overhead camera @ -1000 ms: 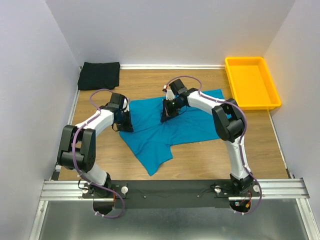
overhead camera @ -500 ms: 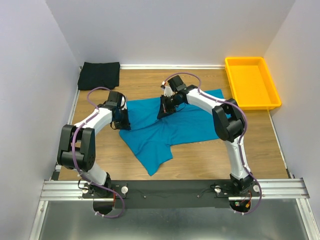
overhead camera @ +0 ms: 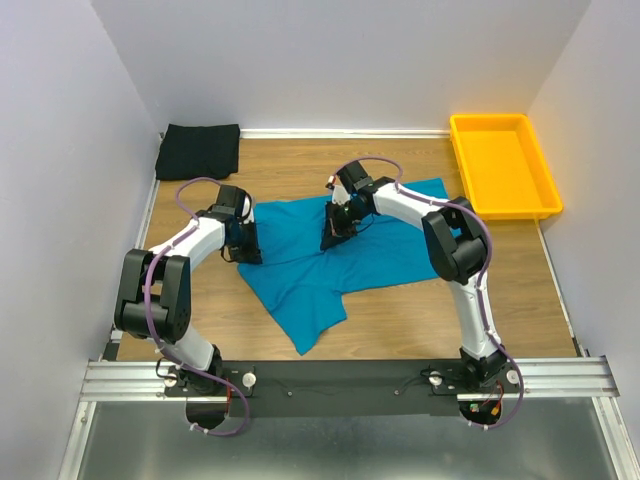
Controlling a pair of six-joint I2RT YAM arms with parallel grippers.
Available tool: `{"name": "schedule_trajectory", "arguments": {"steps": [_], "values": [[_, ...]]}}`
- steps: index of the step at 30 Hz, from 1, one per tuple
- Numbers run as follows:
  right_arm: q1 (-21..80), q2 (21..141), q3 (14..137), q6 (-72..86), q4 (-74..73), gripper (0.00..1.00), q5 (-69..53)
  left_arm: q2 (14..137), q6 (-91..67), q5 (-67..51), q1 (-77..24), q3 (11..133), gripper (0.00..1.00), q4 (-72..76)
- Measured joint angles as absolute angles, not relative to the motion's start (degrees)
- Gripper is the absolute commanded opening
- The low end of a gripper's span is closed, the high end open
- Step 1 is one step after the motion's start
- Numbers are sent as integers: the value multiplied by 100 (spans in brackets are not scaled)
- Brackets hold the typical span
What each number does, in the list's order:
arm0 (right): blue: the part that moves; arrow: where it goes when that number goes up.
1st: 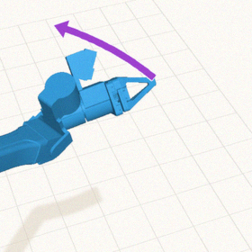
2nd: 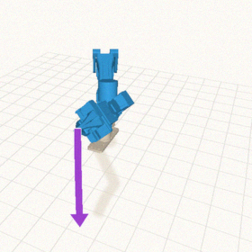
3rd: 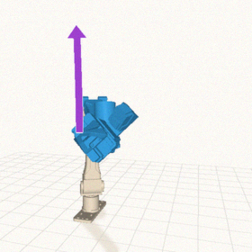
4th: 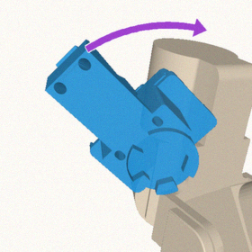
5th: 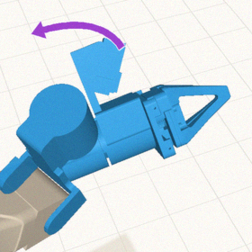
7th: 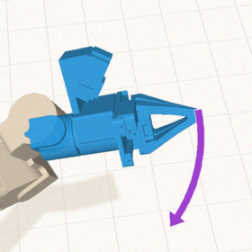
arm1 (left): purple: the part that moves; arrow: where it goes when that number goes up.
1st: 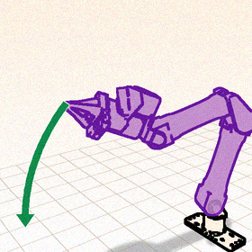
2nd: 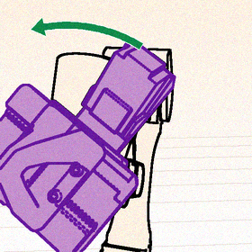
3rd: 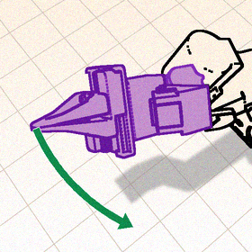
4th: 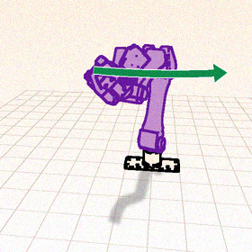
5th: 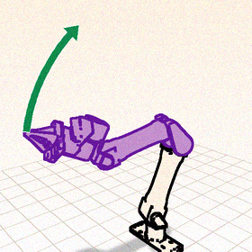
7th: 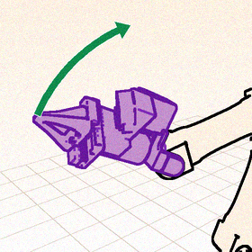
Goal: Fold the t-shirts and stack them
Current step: Fold the tshirt
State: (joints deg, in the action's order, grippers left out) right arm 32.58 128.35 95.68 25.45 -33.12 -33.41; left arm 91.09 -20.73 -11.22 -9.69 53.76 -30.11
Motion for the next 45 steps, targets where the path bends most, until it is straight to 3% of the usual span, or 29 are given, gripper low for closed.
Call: {"name": "schedule_trajectory", "arguments": {"steps": [3,4,6,10,15,23,37,42,45], "values": [[3256,12835,9568,2536,-3321,11,-3277,9109,-2080,-1125,-969,5365,38,-3002],[3256,12835,9568,2519,-3326,20,-3260,9109,-2075,-1125,-972,5365,45,-3000],[3249,12835,9570,2471,-3350,35,-3253,9109,-2095,-1122,-969,5365,49,-3000],[3216,12820,9572,2327,-3426,44,-3234,9109,-2158,-1063,-943,5406,49,-2993],[3081,12597,9574,2132,-3533,46,-3039,9109,-2355,-834,-703,5684,48,-2860],[1815,12025,9574,1890,-3538,46,-2296,9749,-2611,-447,-572,6346,36,-2217],[644,12584,9594,2108,-3109,46,-1223,11371,-2620,78,-318,7703,26,-2027],[469,12728,9758,2231,-2910,48,-1179,11769,-2639,86,-143,8243,26,-2032],[443,12838,9933,2211,-2812,52,-1173,12003,-2644,73,-139,8591,37,-2040]]}}
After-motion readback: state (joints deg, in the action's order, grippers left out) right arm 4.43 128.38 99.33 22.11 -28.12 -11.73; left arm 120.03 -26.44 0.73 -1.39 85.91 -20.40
